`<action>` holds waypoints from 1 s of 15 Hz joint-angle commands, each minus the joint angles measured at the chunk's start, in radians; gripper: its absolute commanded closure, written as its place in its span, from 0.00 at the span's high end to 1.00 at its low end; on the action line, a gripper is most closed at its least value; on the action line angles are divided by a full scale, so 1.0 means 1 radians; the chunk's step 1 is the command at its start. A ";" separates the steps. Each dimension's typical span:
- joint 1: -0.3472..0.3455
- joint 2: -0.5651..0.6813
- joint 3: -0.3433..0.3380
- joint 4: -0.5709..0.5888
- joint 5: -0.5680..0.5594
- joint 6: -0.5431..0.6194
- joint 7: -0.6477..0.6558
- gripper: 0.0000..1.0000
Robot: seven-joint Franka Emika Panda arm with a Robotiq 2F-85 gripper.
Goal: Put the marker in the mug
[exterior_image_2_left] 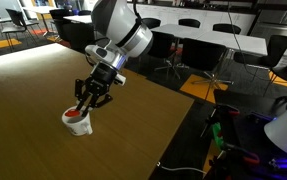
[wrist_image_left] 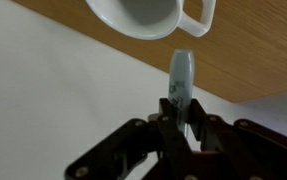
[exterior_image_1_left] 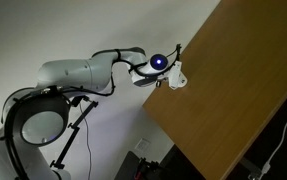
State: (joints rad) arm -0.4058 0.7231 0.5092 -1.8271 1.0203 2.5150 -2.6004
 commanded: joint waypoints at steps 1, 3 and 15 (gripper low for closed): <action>-0.013 0.014 0.013 0.045 -0.015 -0.025 0.000 0.06; -0.050 0.037 0.045 0.076 -0.042 -0.074 0.000 0.06; 0.142 0.041 -0.231 0.146 0.073 -0.260 0.044 0.06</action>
State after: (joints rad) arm -0.3425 0.7772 0.3640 -1.7057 1.0586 2.2919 -2.5860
